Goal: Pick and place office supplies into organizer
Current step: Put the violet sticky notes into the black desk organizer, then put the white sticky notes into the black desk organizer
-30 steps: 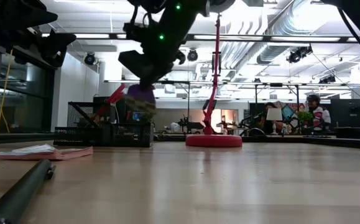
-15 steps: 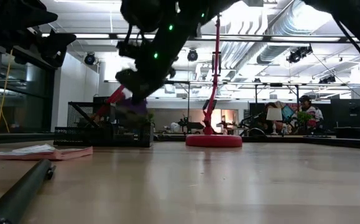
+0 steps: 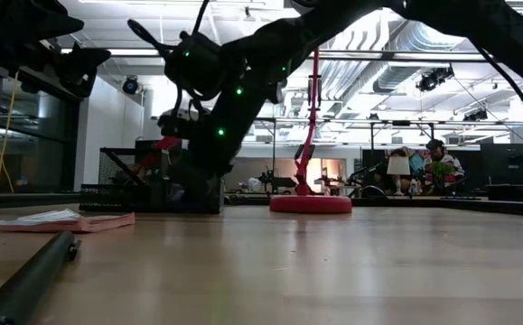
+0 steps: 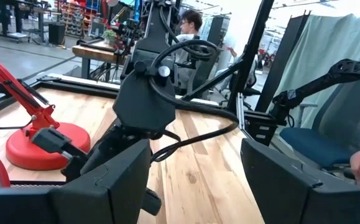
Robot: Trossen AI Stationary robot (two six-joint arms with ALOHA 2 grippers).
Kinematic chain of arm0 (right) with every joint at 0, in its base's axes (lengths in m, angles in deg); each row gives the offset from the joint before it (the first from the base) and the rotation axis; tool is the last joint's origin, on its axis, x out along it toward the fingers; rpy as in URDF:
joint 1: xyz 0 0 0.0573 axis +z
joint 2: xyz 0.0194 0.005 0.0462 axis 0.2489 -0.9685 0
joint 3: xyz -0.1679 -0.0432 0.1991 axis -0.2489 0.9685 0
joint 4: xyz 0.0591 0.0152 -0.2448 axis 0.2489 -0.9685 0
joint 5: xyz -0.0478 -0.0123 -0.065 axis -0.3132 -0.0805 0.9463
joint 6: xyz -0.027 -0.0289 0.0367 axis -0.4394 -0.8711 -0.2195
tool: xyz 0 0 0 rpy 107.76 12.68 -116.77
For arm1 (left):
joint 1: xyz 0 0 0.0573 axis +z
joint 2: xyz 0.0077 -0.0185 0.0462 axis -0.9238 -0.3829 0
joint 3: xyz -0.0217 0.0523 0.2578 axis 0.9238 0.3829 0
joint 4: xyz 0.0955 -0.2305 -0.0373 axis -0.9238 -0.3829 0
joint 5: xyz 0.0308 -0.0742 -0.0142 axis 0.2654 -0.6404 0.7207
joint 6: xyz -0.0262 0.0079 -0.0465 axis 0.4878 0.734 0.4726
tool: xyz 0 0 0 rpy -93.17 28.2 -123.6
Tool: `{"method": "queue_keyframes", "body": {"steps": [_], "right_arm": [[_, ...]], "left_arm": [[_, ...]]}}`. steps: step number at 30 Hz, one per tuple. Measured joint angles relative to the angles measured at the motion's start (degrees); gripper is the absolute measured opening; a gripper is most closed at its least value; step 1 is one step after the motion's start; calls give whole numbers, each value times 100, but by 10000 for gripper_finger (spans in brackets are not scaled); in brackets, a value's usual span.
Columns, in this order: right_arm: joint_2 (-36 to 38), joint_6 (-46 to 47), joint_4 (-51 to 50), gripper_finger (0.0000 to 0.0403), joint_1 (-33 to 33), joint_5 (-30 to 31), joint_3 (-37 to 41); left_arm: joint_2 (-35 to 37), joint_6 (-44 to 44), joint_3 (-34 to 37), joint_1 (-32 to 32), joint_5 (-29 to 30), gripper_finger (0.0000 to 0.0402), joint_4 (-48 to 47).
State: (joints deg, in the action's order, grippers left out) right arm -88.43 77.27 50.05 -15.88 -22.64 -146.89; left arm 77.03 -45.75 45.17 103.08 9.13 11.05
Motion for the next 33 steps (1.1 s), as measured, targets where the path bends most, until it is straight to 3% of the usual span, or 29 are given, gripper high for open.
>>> {"method": "queue_keyframes", "body": {"steps": [6, 10, 13, 16, 19, 24, 27, 33], "right_arm": [[0, -388, 481, 197, 117, 373, 0], [33, -349, 532, 280, 235, 1248, 2], [112, -236, 483, 324, 315, 1910, 2], [242, -87, 277, 350, 445, 1986, 2], [396, 340, 133, 354, 624, 1516, 2], [529, 813, 138, 349, 996, -155, 2], [537, 1028, 275, 348, 1252, -831, 7], [526, 1371, 377, 349, 1723, -1011, 4]], "left_arm": [[0, 0, 0, 0, -1, 239, 0], [0, 0, 0, 2, 0, 239, 0], [0, 1, 0, 0, -1, 239, 0], [1, -1, 0, 2, -1, 239, -1], [0, -1, 0, 2, 0, 239, 0], [0, -1, 0, 2, -2, 239, 0], [0, 0, 0, 2, 0, 239, 0], [1, 0, 0, 2, 0, 239, 0]]}}
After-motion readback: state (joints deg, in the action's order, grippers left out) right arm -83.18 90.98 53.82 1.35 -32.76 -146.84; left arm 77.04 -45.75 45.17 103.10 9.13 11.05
